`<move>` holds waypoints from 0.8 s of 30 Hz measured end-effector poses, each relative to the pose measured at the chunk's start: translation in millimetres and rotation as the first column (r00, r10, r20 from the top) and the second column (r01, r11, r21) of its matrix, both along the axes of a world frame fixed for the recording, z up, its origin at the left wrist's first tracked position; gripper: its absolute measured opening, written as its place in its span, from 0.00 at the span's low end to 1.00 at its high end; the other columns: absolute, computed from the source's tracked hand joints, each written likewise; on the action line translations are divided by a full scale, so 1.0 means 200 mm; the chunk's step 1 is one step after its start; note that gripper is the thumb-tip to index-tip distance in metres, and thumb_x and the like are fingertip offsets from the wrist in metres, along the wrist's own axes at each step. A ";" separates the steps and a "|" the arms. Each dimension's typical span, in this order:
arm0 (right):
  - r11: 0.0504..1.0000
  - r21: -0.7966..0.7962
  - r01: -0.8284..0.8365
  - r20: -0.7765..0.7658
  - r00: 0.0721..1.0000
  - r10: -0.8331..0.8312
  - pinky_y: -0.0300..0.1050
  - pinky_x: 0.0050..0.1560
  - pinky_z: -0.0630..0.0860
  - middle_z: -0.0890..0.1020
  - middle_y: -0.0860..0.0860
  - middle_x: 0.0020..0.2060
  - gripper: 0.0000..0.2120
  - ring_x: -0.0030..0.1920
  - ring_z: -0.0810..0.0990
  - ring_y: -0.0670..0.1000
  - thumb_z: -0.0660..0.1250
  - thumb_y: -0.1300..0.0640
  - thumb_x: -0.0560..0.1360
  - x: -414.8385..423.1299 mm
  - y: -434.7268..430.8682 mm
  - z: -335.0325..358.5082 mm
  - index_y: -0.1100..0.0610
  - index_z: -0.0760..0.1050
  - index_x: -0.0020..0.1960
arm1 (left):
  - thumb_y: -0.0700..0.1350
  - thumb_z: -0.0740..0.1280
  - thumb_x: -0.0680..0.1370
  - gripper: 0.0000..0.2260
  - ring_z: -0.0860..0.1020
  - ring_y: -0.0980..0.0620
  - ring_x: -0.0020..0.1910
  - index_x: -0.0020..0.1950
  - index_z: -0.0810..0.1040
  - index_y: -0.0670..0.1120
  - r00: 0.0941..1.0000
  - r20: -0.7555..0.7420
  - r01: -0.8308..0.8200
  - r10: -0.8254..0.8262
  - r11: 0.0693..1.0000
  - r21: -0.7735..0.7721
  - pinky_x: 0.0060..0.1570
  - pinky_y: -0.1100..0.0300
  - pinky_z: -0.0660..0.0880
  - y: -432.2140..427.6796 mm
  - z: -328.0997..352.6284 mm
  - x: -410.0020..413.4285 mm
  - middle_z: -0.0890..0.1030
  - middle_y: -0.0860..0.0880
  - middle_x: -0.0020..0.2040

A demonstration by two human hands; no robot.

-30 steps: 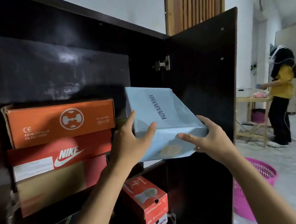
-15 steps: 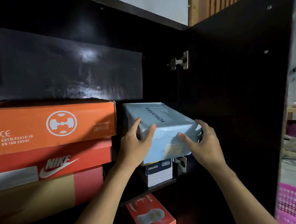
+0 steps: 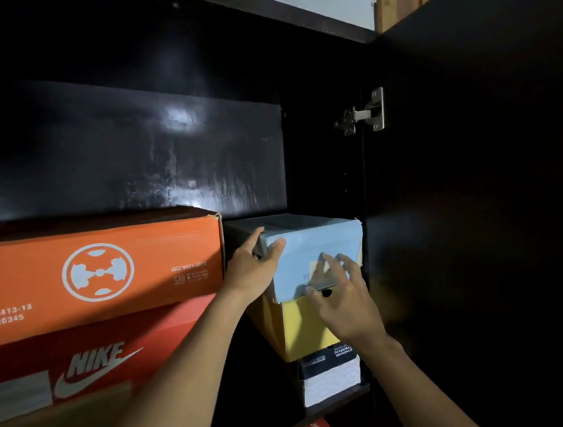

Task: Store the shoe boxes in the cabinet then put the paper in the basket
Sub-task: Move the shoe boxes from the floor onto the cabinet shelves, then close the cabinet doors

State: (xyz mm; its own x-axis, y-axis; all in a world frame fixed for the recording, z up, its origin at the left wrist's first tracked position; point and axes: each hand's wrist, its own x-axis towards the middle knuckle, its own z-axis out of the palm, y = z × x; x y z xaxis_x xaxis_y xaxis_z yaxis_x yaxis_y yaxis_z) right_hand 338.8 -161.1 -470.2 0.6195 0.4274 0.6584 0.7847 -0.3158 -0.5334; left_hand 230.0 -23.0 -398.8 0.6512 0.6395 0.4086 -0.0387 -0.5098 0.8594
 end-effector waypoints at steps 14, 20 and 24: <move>0.988 -0.124 -0.097 -0.140 0.987 0.079 0.48 0.67 0.70 0.67 0.44 0.74 0.29 0.72 0.67 0.47 0.64 0.40 0.78 0.00 -0.19 0.00 0.44 0.62 0.76 | 0.56 0.65 0.78 0.32 0.76 0.50 0.57 0.79 0.53 0.59 0.997 0.030 -0.066 0.070 0.992 -0.107 0.59 0.48 0.77 -0.07 -0.02 0.04 0.73 0.50 0.69; 1.000 -0.009 -0.003 -0.162 0.987 0.001 0.53 0.61 0.77 0.74 0.46 0.68 0.29 0.62 0.77 0.49 0.66 0.38 0.75 -0.16 -0.54 0.00 0.44 0.66 0.73 | 0.56 0.67 0.78 0.35 0.67 0.49 0.72 0.80 0.53 0.52 0.993 0.095 -0.060 0.072 0.990 -0.125 0.67 0.58 0.63 -0.39 -0.05 -0.05 0.67 0.54 0.74; 0.985 0.145 0.096 0.064 0.992 -0.106 0.46 0.58 0.77 0.78 0.42 0.59 0.18 0.59 0.77 0.43 0.67 0.46 0.77 -0.33 -0.78 0.06 0.47 0.74 0.66 | 0.59 0.66 0.77 0.32 0.67 0.47 0.72 0.78 0.59 0.53 0.997 0.083 0.002 0.008 0.994 -0.111 0.66 0.54 0.65 -0.63 0.00 -0.13 0.68 0.48 0.73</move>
